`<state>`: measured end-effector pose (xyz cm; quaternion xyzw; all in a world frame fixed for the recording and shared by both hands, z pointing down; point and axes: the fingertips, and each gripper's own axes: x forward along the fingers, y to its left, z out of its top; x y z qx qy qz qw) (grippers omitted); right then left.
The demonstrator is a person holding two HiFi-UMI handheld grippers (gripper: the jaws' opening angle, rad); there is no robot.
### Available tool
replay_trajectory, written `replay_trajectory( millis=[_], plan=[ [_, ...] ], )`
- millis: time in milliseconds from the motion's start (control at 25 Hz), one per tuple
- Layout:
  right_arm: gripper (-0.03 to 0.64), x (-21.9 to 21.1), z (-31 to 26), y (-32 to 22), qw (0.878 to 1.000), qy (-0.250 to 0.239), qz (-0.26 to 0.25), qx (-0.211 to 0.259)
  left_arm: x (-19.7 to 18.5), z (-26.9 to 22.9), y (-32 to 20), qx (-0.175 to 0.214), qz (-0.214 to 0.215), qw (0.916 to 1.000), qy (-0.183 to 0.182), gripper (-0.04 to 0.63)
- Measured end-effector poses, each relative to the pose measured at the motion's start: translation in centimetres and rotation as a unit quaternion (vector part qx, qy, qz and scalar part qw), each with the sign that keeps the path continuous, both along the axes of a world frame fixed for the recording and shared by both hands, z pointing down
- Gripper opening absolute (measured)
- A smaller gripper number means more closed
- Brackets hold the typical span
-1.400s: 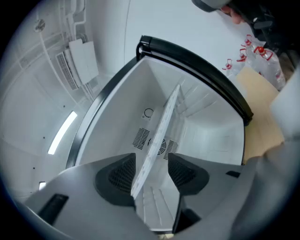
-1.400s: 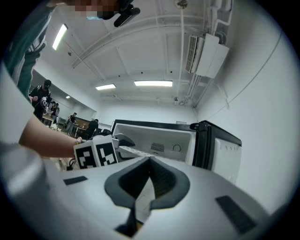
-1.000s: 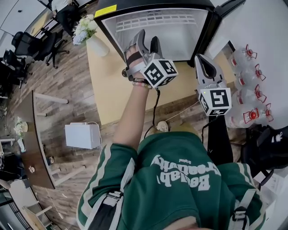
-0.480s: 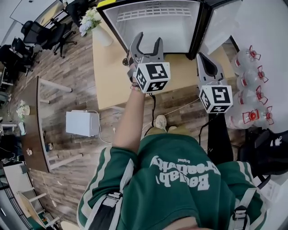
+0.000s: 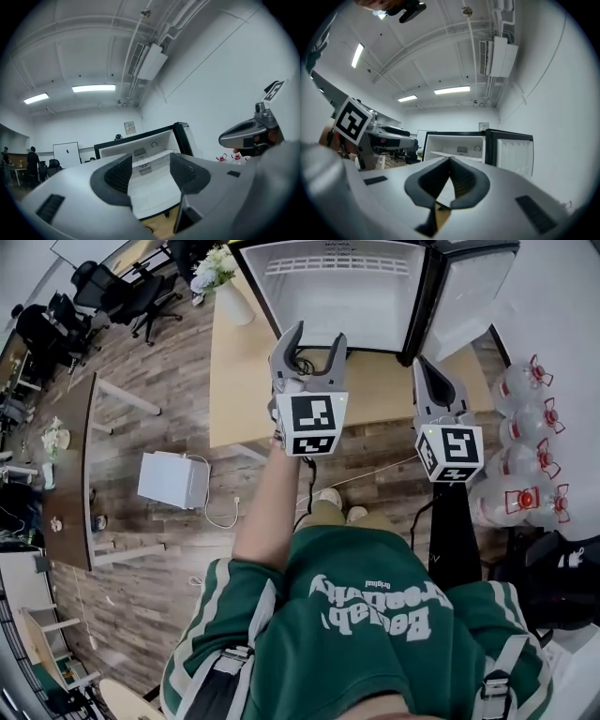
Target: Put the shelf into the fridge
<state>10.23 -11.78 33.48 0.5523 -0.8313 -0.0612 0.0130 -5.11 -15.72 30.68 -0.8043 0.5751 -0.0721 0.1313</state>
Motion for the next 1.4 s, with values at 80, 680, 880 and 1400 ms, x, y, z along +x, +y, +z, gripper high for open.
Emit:
replay_trajectory(
  millis=[80, 680, 880, 1400],
  plan=[
    [0.003, 0.0, 0.0, 0.1, 1.000, -0.002, -0.001, -0.001, -0.3, -0.3, 1.0, 0.005, 0.004, 0.9999, 0.010, 0.245],
    [0.003, -2.8, -0.1, -0.7, 0.999, 0.005, -0.032, 0.000, -3.9, -0.5, 3.7, 0.011, -0.029, 0.9989, 0.035, 0.000],
    [0.003, -3.5, -0.4, -0.8, 0.999, 0.003, -0.040, 0.003, -4.1, -1.0, 3.7, 0.019, -0.026, 0.9987, 0.041, 0.000],
    [0.003, -3.2, -0.8, -1.2, 0.999, 0.009, -0.037, 0.012, -3.7, -0.8, 3.1, 0.014, -0.023, 0.9983, 0.052, 0.000]
  ],
)
